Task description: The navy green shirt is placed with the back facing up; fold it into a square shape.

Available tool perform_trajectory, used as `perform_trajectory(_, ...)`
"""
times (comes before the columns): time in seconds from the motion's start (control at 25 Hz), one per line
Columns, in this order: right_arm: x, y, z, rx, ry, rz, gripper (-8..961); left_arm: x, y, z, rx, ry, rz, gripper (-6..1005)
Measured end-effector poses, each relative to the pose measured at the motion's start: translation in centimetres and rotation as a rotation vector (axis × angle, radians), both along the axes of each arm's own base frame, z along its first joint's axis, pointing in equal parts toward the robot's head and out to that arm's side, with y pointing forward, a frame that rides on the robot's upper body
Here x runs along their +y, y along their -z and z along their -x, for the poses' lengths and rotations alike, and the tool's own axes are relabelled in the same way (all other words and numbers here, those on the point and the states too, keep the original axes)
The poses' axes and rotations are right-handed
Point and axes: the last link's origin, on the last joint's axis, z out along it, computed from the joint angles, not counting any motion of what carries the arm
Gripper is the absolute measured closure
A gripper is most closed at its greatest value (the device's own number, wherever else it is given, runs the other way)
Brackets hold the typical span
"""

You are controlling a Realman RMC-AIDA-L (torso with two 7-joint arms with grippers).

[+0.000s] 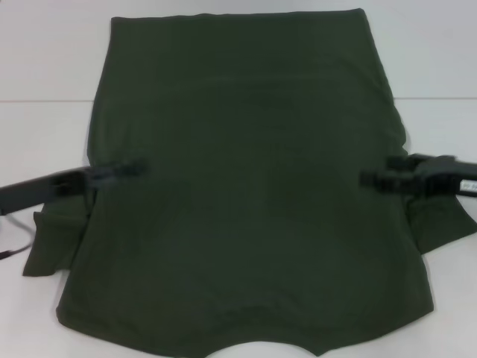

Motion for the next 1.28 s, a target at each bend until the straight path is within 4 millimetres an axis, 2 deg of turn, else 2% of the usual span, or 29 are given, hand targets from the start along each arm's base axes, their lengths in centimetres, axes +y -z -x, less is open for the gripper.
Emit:
perform_trajectory(0.12, 0.9, -1.2, -1.0, 0.052, 0.145, -0.068, 11, -0.6, -2.1, 2.6, -0.078, -0.195, -0.040, 66)
perform_trajectory(0.24, 1.4, -1.9, -1.4, 0.095, 0.215, -0.110, 11, -1.3, -3.2, 4.6, -0.104, -0.311, -0.065, 66)
perform_trajectory(0.52, 1.9, -1.9, -1.1, 0.117, 0.216, -0.132, 11, -1.6, -2.6, 7.6, -0.032, -0.414, -0.140, 67)
perform_trajectory(0.72, 2.0, -1.9, -1.0, 0.116, 0.214, -0.130, 11, -1.8, -1.2, 8.6, 0.038, -0.408, -0.167, 66)
perform_trajectory(0.96, 1.9, -1.9, -1.1, 0.119, 0.217, -0.133, 11, -2.2, -0.5, 9.3, 0.056, -0.428, -0.179, 66)
perform_trajectory(1.28, 1.8, -1.9, -1.3, 0.120, 0.222, -0.133, 12, -2.6, 0.5, 8.8, 0.037, -0.403, -0.145, 67)
